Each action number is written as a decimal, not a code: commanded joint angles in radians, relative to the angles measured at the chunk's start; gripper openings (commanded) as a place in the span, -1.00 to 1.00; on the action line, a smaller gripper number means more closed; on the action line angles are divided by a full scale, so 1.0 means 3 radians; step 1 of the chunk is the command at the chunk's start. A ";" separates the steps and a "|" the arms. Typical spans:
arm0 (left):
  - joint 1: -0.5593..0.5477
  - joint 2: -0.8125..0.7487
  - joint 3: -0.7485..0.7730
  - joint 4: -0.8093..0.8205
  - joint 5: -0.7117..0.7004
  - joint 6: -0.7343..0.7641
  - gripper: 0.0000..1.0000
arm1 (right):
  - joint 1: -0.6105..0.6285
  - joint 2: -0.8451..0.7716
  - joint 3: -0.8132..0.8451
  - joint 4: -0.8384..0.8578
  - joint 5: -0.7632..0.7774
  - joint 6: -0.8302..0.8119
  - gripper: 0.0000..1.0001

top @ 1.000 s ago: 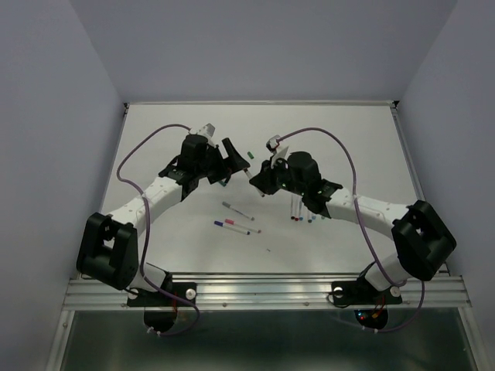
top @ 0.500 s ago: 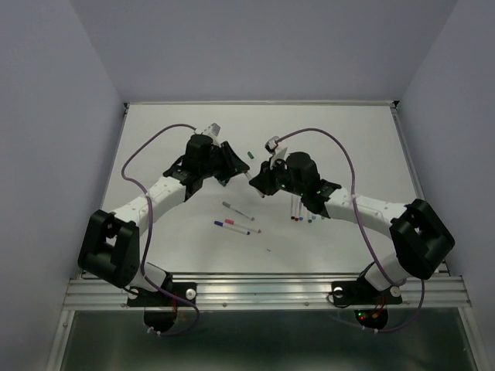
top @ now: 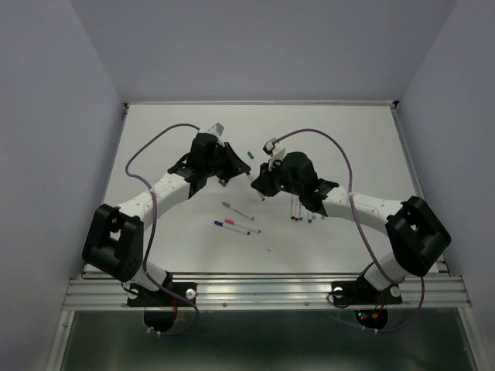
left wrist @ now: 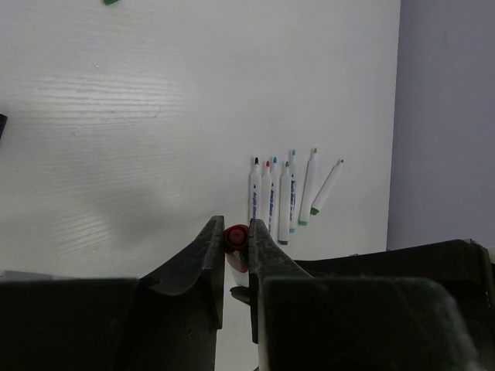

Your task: Open the pen caps

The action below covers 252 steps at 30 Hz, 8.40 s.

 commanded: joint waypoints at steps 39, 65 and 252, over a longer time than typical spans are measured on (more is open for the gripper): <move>0.0658 0.0237 0.0091 -0.0751 -0.1102 0.0150 -1.00 | 0.0138 -0.0171 -0.0376 -0.1061 0.1827 0.1301 -0.99; 0.0648 0.0918 0.0326 -0.0771 -0.1113 0.0243 -0.80 | 0.0010 0.0123 0.0120 -0.1301 0.1854 0.0861 0.26; 0.0387 0.0156 0.1012 -0.0286 -0.1108 -0.0115 -1.00 | 0.0777 -0.0787 -0.0637 -0.0826 0.0301 0.0861 -0.99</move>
